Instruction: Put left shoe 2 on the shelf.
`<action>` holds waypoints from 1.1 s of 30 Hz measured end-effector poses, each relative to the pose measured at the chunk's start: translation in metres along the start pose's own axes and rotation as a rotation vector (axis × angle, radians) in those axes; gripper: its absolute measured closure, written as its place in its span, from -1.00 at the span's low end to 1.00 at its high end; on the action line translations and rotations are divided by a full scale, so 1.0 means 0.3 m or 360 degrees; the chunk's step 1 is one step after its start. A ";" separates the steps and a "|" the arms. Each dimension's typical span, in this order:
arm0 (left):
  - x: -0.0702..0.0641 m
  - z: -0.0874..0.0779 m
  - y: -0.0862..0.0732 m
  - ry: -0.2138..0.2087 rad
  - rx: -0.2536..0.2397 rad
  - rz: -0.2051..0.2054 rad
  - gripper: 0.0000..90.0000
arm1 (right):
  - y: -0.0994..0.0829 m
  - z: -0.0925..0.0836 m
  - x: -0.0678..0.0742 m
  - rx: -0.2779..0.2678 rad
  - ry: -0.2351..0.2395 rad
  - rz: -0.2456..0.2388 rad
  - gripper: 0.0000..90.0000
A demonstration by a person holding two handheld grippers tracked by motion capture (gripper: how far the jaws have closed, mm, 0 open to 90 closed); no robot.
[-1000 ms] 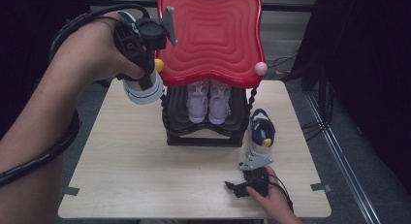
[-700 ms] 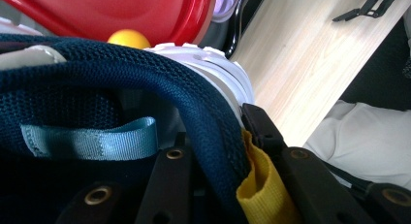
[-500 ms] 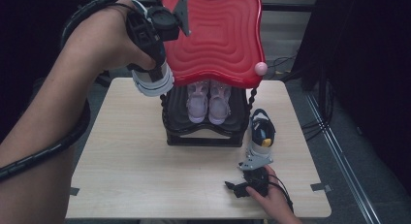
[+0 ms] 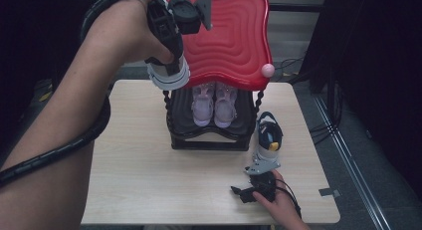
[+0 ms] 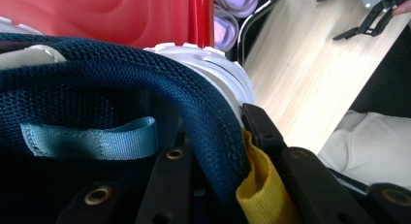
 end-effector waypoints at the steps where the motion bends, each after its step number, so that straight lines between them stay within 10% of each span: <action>1: 0.001 0.000 0.006 0.0005 -0.0002 0.0012 0.65 | 0.000 0.000 0.000 0.0000 0.0000 0.0000 -0.70; 33: 0.026 0.045 0.153 0.0076 -0.0088 0.0224 0.65 | 0.000 0.000 0.000 0.0000 0.0000 0.0001 -0.70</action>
Point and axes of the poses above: each handheld gripper's, and its own axes: z roughly forward along the jaws, y roughly out of its top, x roughly to its left, the point moved 7 cm from there along z, roughly forward along the jaws, and after that the axes turned 11 degrees about y, right-handed, at the moved point
